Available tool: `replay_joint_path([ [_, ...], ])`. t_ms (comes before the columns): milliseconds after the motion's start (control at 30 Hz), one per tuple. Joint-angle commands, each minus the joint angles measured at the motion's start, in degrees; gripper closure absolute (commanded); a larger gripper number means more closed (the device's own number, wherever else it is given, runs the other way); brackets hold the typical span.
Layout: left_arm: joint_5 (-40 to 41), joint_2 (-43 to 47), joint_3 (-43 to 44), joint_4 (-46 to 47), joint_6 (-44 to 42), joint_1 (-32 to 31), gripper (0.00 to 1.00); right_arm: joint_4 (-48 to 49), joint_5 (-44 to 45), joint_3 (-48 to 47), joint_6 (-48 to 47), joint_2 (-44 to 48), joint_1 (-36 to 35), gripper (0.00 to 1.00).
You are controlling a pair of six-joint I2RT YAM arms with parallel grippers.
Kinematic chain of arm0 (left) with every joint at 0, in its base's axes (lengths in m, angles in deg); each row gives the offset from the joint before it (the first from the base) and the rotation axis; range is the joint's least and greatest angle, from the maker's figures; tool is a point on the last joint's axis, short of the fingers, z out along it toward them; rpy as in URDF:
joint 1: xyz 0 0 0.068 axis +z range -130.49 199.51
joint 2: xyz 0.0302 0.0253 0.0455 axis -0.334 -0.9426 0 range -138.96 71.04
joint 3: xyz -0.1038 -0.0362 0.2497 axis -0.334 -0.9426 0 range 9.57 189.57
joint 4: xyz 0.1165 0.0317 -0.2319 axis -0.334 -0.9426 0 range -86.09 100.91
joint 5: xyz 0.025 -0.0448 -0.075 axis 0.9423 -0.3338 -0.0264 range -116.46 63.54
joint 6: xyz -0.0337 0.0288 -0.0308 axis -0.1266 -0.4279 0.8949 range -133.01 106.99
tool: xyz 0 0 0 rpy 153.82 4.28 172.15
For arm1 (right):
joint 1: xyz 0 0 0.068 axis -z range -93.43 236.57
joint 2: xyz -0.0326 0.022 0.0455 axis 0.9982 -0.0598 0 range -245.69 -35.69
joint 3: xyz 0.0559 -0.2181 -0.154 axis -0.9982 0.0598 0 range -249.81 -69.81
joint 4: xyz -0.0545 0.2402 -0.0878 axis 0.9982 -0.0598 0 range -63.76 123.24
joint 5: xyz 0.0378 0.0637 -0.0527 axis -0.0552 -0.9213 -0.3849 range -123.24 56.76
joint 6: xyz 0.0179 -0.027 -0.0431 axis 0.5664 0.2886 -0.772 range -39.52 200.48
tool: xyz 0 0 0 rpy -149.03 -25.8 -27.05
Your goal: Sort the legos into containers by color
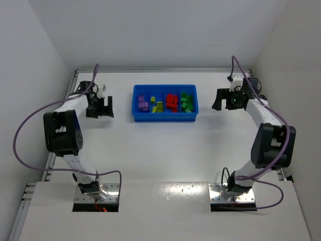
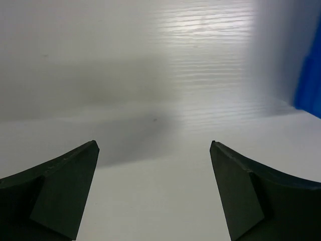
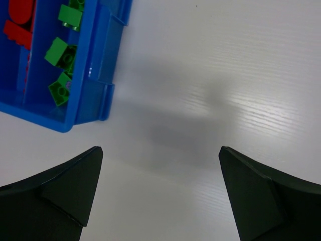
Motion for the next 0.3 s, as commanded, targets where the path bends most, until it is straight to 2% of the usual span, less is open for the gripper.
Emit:
replay_joint_path([
  [0, 0.77, -0.58, 1.03, 4.78, -1.11, 2.46, 0.00, 4.29, 2.60, 0.55, -2.17, -1.20, 0.65, 0.00],
  [267, 4.03, -4.36, 3.22, 7.60, -0.58, 2.46, 0.00, 4.29, 3.66, 1.08, -2.87, -2.26, 1.18, 0.00],
])
